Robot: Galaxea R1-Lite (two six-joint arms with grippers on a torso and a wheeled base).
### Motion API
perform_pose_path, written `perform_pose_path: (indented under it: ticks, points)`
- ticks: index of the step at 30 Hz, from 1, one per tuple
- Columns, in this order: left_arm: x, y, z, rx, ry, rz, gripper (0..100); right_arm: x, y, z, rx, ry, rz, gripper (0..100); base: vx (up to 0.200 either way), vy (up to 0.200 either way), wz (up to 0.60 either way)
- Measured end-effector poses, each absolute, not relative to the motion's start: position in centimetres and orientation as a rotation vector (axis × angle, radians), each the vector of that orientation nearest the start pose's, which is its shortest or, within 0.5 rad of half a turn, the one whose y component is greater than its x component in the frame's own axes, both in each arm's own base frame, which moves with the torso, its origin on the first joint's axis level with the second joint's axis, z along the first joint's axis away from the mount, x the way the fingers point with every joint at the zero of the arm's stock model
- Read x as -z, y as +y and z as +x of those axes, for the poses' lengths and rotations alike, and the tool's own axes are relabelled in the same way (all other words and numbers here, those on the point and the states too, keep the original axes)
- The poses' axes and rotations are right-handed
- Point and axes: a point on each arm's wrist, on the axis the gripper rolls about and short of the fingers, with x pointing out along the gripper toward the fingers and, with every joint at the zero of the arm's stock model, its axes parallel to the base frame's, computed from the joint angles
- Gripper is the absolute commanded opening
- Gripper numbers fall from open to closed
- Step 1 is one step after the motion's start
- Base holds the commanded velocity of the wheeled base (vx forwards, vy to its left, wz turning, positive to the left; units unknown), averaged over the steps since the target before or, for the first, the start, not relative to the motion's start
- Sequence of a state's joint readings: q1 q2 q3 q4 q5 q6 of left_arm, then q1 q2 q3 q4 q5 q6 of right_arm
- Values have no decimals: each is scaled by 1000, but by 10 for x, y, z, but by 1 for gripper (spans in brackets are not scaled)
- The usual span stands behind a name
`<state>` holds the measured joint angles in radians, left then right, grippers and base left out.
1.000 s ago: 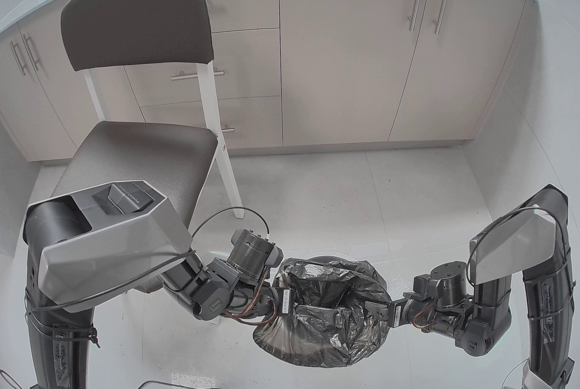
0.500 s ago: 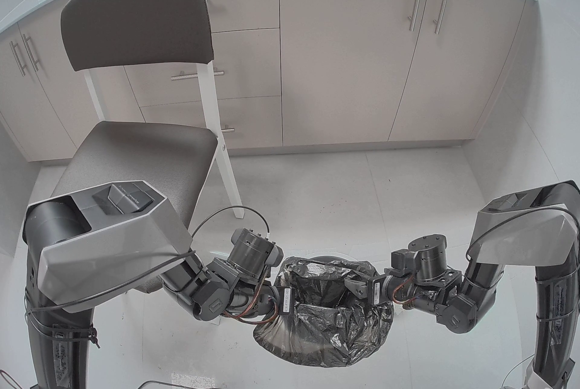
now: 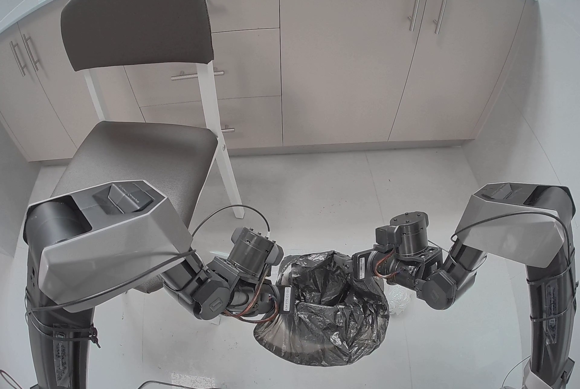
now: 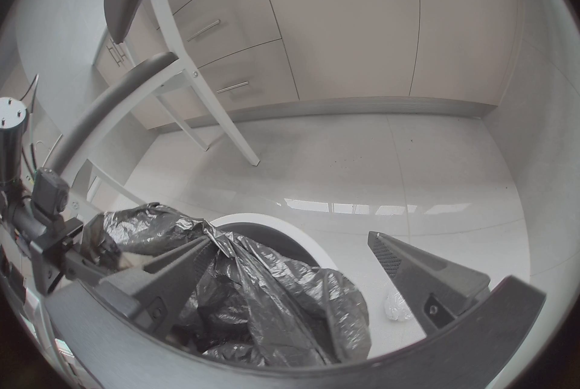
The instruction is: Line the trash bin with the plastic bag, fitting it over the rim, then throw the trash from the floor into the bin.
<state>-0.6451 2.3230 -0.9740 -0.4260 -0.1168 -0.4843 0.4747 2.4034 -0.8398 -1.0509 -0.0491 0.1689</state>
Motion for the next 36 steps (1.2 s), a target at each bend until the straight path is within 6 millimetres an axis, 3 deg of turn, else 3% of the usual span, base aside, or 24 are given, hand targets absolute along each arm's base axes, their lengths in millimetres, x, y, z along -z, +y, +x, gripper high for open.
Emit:
perform_pose_path:
  ticks: [17, 31, 32, 36]
  points:
    - [17, -228, 318, 487, 1005, -137, 0, 27, 177, 374, -343, 503, 44, 100, 0, 0, 0]
    - [22, -228, 321, 482, 1014, -134, 0, 31, 174, 379, -332, 499, 49, 100, 0, 0, 0]
    - [22, -228, 321, 482, 1014, -134, 100, 31, 174, 380, -331, 499, 49, 100, 0, 0, 0]
    - [22, -228, 321, 478, 1012, -134, 100, 30, 174, 380, -331, 498, 50, 100, 0, 0, 0]
